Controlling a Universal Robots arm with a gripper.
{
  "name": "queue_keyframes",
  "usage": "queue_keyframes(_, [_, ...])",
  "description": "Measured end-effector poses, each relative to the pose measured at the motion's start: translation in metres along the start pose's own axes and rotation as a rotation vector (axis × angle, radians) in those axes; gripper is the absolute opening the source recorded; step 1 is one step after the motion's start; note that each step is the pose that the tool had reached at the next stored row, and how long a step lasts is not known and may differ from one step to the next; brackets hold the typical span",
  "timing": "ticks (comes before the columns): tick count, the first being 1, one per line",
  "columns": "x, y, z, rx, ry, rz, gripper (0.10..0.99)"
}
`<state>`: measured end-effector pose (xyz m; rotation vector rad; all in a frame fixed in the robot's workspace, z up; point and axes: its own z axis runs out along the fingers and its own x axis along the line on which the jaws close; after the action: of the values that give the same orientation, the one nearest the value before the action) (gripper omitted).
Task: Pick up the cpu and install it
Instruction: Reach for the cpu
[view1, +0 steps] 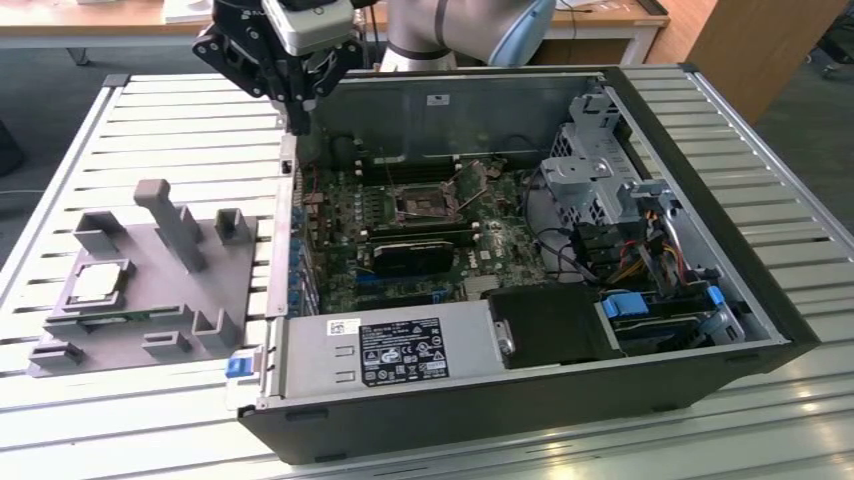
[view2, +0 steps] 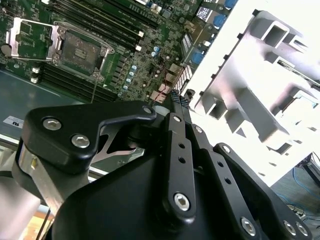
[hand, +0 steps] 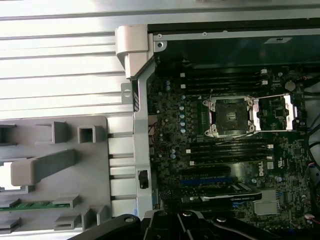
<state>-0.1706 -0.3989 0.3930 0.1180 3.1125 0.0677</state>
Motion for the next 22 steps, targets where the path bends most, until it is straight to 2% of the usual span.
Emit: queue_keyframes(22, [0.0106,-0.0008,0.0009,0.000,0.0003,0.000,0.106])
